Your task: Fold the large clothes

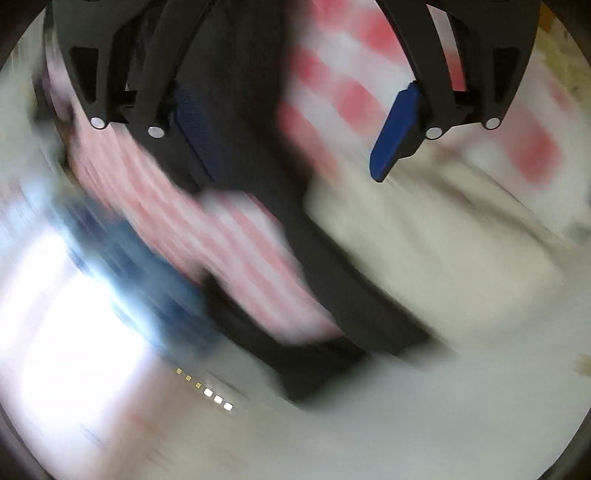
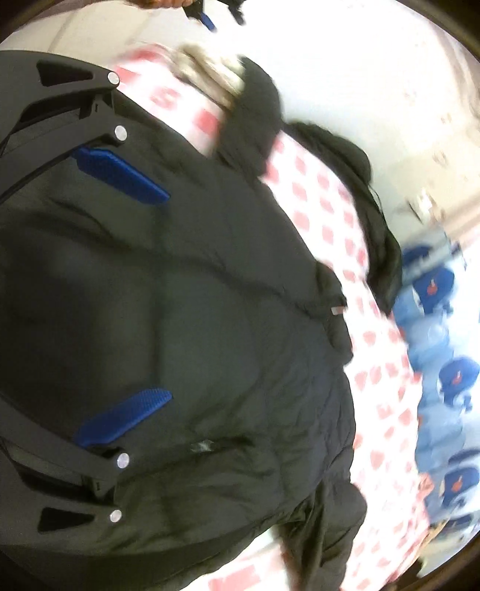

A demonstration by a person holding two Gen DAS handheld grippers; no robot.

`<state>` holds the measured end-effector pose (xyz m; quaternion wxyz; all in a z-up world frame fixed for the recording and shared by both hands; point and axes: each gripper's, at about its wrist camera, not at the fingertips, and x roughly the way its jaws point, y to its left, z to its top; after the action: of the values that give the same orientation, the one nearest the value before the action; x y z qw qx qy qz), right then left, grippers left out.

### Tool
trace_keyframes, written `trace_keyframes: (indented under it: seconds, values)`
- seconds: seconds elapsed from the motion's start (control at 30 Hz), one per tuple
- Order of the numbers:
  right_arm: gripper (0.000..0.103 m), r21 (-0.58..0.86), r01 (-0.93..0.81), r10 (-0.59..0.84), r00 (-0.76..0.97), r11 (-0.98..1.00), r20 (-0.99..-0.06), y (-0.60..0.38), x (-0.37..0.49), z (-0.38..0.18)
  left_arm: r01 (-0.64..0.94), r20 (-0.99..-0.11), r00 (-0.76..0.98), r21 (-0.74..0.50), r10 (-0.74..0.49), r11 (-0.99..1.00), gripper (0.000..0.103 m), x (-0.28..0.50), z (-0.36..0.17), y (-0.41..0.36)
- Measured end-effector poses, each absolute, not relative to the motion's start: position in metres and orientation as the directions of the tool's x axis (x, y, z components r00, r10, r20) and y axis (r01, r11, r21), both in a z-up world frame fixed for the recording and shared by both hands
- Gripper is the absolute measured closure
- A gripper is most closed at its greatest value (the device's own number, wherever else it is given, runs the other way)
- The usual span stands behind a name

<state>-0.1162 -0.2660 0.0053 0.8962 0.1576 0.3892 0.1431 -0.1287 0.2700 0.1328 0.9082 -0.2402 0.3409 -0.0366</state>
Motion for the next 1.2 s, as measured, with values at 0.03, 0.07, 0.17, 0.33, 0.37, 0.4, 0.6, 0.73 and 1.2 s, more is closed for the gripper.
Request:
trace_keyframes:
  seconds: [0.03, 0.07, 0.17, 0.33, 0.37, 0.4, 0.6, 0.73, 1.2]
  values:
    - [0.007, 0.368, -0.166, 0.385, 0.634, 0.915, -0.671, -0.258, -0.129, 0.008, -0.006, -0.606, 0.724, -0.483, -0.329, 0.875, 0.023, -0.137, 0.113, 0.232]
    - [0.007, 0.340, -0.190, 0.383, 0.605, 0.921, -0.698, -0.252, -0.139, 0.006, 0.076, -0.617, 0.665, -0.505, -0.421, 0.860, 0.023, -0.143, 0.090, 0.194]
    - [0.007, 0.286, -0.225, 0.363, 0.511, 0.931, -0.779, -0.236, -0.160, -0.011, 0.170, -0.690, 0.509, -0.505, -0.515, 0.846, 0.023, -0.161, 0.017, 0.111]
    - [0.007, 0.190, -0.287, 0.289, 0.358, 0.939, -0.888, -0.222, -0.184, -0.039, 0.000, -0.868, 0.359, -0.367, -0.342, 0.930, 0.036, -0.167, -0.068, 0.123]
    - [0.007, 0.231, -0.274, 0.327, 0.382, 0.933, -0.864, -0.230, -0.190, -0.027, -0.029, -0.874, 0.343, -0.375, -0.343, 0.926, 0.036, -0.169, -0.064, 0.132]
    - [0.007, 0.248, -0.258, 0.344, 0.451, 0.934, -0.823, -0.242, -0.198, -0.010, -0.046, -0.880, 0.336, -0.371, -0.336, 0.927, 0.036, -0.167, -0.055, 0.137]
    - [0.007, 0.385, -0.086, 0.393, 0.288, 0.919, -0.873, -0.305, -0.181, -0.043, 0.021, -0.810, 0.529, -0.285, -0.253, 0.958, 0.018, -0.167, 0.037, 0.106]
    - [0.007, 0.632, -0.118, 0.612, 0.433, 0.766, -0.662, -0.361, -0.182, 0.002, 0.081, -0.732, 0.627, -0.280, -0.268, 0.956, 0.012, -0.150, 0.060, 0.054]
    - [0.007, 0.771, 0.276, 0.203, 0.864, 0.573, -0.460, -0.765, -0.075, 0.036, 0.104, -0.665, 0.674, -0.345, -0.322, 0.933, 0.012, -0.033, -0.017, -0.059]
